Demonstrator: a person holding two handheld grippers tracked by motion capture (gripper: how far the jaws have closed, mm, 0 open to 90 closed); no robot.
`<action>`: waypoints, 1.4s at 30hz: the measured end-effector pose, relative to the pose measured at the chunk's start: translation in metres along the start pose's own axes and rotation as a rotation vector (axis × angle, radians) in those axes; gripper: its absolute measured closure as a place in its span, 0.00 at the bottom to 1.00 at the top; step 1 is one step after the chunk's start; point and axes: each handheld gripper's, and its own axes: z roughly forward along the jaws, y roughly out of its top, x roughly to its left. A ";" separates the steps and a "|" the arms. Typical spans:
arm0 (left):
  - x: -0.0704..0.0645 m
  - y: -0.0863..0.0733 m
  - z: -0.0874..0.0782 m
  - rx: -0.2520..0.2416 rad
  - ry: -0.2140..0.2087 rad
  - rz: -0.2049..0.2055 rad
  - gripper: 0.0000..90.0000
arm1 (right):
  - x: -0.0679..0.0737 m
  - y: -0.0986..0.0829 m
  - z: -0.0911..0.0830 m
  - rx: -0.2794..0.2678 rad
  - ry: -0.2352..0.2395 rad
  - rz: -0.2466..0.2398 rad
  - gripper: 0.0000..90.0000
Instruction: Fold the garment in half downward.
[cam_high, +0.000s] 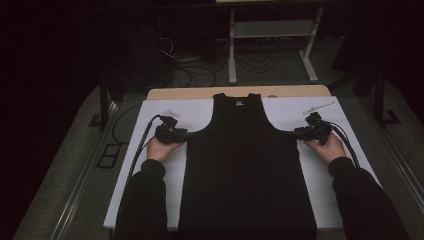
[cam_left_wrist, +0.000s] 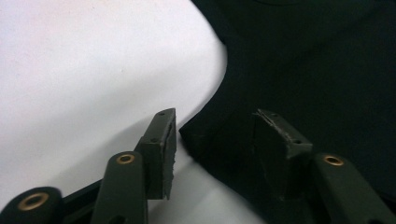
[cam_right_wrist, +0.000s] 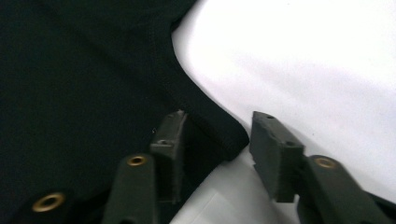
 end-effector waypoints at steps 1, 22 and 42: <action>0.000 0.000 0.001 0.001 0.000 0.003 0.57 | 0.000 0.000 0.000 0.002 -0.002 0.003 0.69; -0.001 0.000 0.001 -0.010 0.025 -0.040 0.96 | -0.005 0.001 -0.001 0.008 0.044 0.096 0.93; -0.004 -0.003 -0.026 -0.180 -0.090 -0.154 0.96 | 0.005 -0.005 -0.025 -0.106 0.143 0.133 0.94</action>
